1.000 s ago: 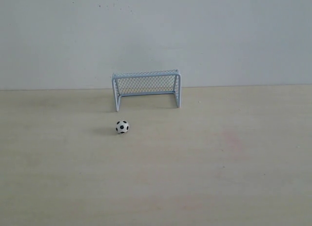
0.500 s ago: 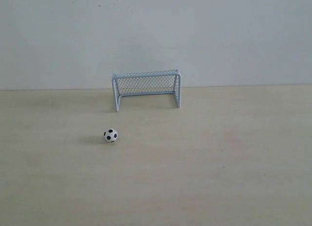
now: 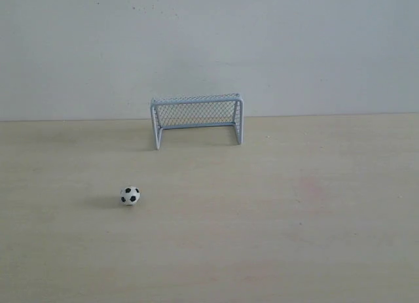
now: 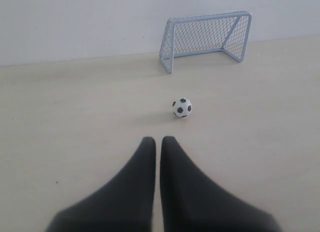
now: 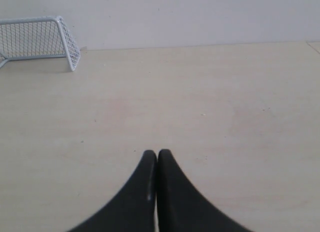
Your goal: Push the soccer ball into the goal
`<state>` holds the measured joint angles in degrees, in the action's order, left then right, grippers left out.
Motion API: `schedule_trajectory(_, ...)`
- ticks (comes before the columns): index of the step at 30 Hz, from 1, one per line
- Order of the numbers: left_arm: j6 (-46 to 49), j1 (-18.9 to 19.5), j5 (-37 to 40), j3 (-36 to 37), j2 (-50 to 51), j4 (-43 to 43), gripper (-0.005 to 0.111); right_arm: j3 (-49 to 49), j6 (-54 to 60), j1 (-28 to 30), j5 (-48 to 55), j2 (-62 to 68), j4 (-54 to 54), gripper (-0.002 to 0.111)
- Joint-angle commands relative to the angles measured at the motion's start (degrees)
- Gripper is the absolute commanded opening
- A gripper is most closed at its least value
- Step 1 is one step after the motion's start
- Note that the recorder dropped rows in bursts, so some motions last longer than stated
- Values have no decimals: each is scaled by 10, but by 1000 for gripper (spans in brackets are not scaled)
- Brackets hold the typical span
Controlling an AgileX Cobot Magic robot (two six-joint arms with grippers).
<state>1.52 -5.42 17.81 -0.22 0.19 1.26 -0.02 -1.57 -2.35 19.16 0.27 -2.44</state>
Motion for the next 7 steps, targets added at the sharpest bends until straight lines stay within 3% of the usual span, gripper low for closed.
schedule_trajectory(1,2,1,-7,2,-2,4,4,0,3,1,-3,-3,-1,0)
schedule_trajectory(7,2,5,-7,2,-2,4,4,0,3,1,-3,-3,-1,0)
